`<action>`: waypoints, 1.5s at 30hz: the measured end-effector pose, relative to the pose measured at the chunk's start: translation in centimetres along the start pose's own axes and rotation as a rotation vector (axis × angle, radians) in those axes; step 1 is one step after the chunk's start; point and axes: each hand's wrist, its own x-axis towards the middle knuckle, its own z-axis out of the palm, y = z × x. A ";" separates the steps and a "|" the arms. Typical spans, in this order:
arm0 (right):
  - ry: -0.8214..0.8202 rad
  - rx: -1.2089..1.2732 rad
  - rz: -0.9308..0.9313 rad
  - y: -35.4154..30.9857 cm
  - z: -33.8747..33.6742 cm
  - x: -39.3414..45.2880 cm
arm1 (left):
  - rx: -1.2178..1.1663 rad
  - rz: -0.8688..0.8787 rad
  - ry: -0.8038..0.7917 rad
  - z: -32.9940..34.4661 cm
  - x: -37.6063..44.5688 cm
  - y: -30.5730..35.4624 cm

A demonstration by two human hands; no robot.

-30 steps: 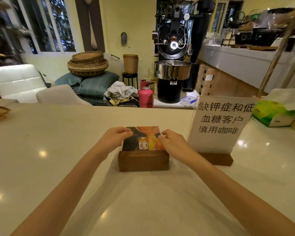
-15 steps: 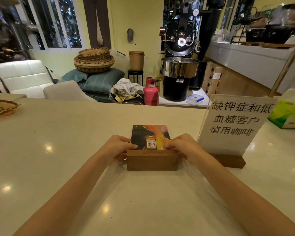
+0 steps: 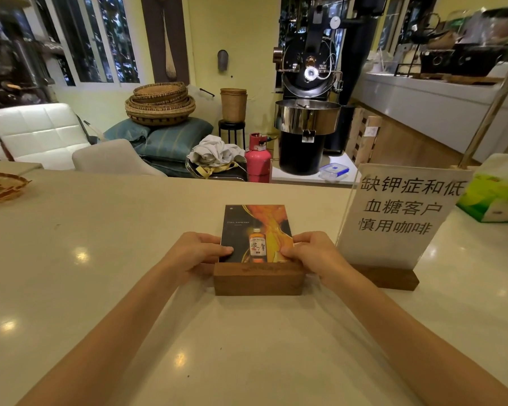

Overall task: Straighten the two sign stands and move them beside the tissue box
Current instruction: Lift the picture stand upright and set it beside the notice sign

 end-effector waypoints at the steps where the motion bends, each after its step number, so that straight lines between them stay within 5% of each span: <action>1: 0.000 0.012 -0.022 0.1 0.0 -0.1 | 0.026 0.020 0.002 -0.1 0.0 0.1; 24: 0.212 0.115 -0.457 1.8 0.6 -4.1 | 0.172 0.411 0.048 -0.4 -1.9 1.5; 45: 0.295 -0.019 -0.656 4.4 -0.1 -6.1 | 0.308 0.533 0.053 0.7 -3.8 0.7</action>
